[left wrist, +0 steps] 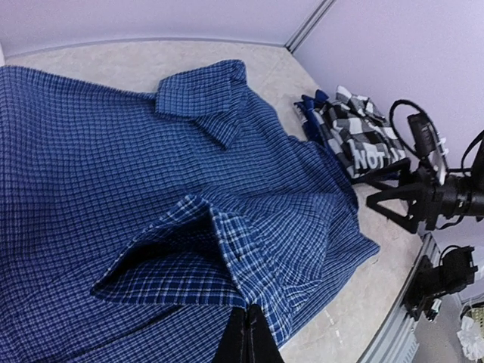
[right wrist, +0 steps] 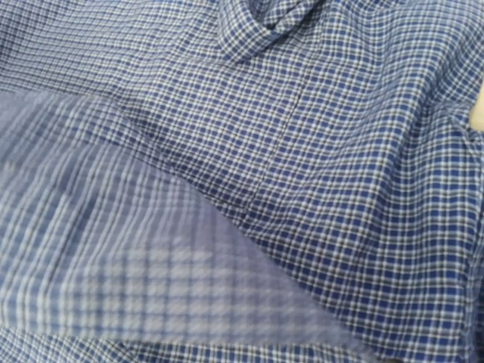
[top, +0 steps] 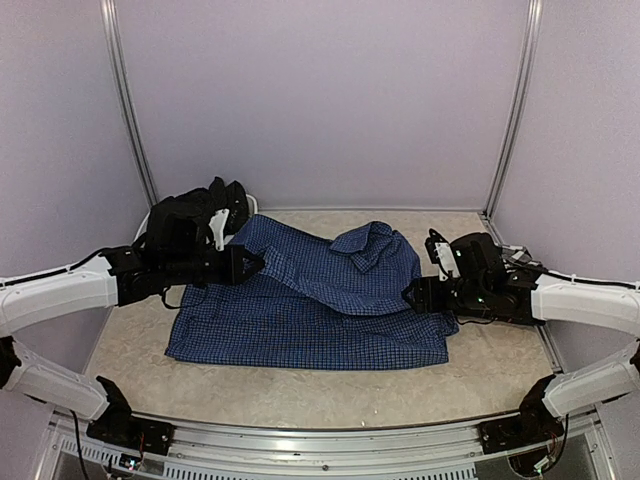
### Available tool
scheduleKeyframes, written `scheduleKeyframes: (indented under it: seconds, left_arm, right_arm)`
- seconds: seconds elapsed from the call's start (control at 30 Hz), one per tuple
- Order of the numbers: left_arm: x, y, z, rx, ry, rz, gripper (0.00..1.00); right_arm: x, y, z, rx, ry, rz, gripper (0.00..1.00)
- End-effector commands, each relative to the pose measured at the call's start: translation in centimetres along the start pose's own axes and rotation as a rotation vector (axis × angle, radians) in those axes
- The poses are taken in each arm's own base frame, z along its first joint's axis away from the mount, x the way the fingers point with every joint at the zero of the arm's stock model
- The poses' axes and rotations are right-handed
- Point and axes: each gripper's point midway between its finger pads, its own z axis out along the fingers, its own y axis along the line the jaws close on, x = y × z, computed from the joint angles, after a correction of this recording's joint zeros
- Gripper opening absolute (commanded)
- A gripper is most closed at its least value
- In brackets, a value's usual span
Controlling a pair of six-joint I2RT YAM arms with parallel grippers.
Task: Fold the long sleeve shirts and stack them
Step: Fold the sleeve of the 1/3-folded shirt.
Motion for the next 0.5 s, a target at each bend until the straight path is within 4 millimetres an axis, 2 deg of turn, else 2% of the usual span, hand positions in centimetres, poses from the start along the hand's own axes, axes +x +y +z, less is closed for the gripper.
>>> scheduleKeyframes:
  seconds: [0.0, 0.17, 0.33, 0.47]
  left_arm:
    - [3.4, 4.2, -1.3, -0.168, 0.032, 0.029, 0.0]
    - [6.0, 6.7, -2.2, -0.247, 0.055, 0.0, 0.0]
    - [8.3, 8.0, -2.6, -0.284, 0.089, -0.039, 0.0]
    - [9.2, 9.0, -3.0, -0.326, 0.1, -0.068, 0.0]
  right_arm:
    - [-0.9, 0.4, -0.1, 0.002, -0.017, -0.014, 0.77]
    - [-0.7, 0.5, 0.5, 0.0, 0.0, -0.022, 0.77]
    - [-0.8, 0.5, 0.7, 0.001, 0.0, -0.029, 0.77]
    - [-0.6, 0.6, 0.9, -0.005, 0.011, -0.031, 0.77]
